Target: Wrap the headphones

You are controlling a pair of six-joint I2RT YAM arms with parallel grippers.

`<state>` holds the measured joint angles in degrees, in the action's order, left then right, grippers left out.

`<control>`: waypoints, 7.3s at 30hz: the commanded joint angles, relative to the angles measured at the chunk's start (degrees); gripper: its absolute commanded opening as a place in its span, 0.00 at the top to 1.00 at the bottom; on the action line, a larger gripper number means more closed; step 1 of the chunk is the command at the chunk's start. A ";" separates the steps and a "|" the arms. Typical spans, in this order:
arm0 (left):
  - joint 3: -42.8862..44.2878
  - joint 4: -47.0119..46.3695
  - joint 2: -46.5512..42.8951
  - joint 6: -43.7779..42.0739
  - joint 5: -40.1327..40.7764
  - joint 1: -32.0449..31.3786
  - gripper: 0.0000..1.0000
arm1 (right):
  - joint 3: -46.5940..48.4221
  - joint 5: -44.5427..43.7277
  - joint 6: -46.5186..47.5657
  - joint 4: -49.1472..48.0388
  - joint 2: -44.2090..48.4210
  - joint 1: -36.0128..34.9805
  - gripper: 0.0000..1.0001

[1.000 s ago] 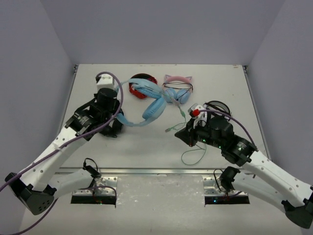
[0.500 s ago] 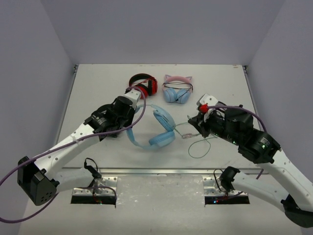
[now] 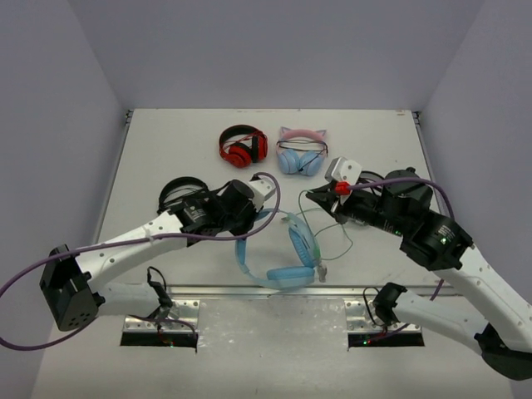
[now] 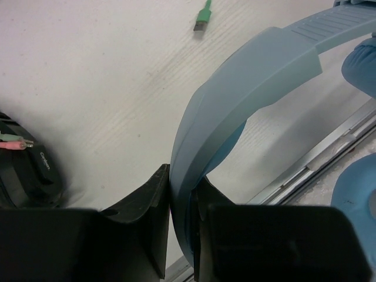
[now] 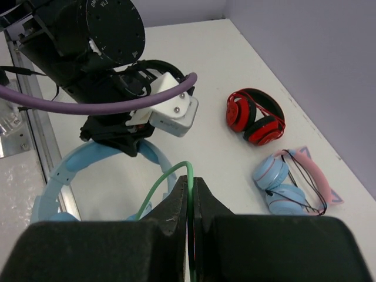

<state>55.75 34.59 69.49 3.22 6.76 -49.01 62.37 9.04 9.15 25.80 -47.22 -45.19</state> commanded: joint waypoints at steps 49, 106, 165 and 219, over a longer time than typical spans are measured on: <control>9.20 -14.90 -22.56 7.06 3.52 -6.62 1.00 | -15.16 16.70 -18.98 -29.11 -8.86 4.76 0.67; 37.16 -4.00 -5.68 31.40 40.70 -6.53 1.00 | -12.98 26.99 -53.44 -90.84 -62.71 5.90 0.12; 52.26 2.06 3.54 23.32 48.51 8.49 1.00 | -47.23 17.68 -52.76 -100.61 -27.00 3.27 0.99; 6.23 -28.09 8.21 2.67 23.73 5.60 1.00 | -4.63 -2.26 -6.69 -15.96 -8.32 1.24 0.99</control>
<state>62.37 17.10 82.08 8.51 34.85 -40.80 53.54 12.99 -4.51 11.07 -55.61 -43.77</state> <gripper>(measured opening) 0.139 0.021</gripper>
